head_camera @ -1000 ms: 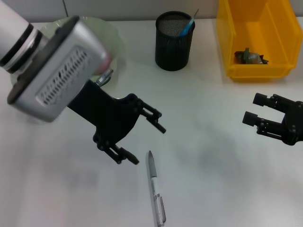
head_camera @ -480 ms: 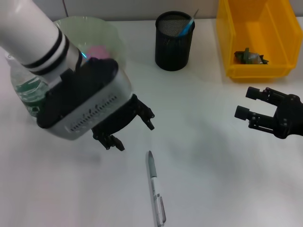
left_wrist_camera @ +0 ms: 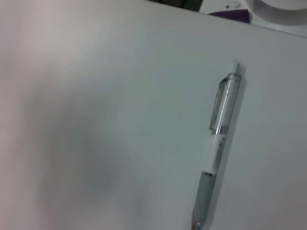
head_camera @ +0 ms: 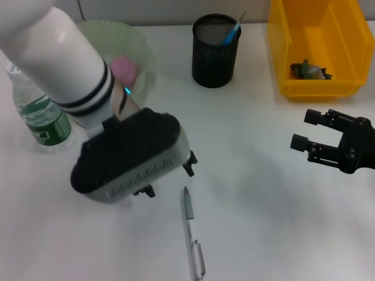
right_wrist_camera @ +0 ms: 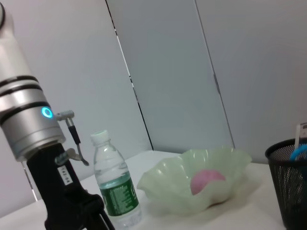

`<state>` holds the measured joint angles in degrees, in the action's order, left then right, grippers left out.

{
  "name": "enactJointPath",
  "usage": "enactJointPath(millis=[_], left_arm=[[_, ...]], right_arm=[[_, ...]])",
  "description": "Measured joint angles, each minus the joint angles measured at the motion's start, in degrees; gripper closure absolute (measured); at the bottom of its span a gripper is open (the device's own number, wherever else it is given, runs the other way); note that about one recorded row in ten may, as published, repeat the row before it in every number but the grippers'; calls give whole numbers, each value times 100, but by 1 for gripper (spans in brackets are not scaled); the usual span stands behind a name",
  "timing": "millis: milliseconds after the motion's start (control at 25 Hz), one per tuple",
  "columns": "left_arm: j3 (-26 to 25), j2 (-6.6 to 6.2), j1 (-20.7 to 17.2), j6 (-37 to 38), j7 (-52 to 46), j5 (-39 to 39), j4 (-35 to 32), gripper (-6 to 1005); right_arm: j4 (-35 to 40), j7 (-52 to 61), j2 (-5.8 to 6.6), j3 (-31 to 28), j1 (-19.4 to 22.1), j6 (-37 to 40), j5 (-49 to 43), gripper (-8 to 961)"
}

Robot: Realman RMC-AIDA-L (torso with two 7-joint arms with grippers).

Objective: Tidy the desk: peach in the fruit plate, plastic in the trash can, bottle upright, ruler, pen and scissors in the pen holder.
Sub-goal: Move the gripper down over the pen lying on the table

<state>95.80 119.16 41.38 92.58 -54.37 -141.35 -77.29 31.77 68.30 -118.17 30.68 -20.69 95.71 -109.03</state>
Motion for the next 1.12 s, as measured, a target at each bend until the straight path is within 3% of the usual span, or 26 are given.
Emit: enactJointPath(millis=[600, 1120], left_arm=[[726, 2, -104, -32, -376, 142, -629, 218], [1199, 2, -165, -84, -364, 168, -529, 224]], right_arm=[[-56, -6, -9, 2, -140, -211, -200, 176], [19, -7, -14, 5, -145, -193, -305, 176]])
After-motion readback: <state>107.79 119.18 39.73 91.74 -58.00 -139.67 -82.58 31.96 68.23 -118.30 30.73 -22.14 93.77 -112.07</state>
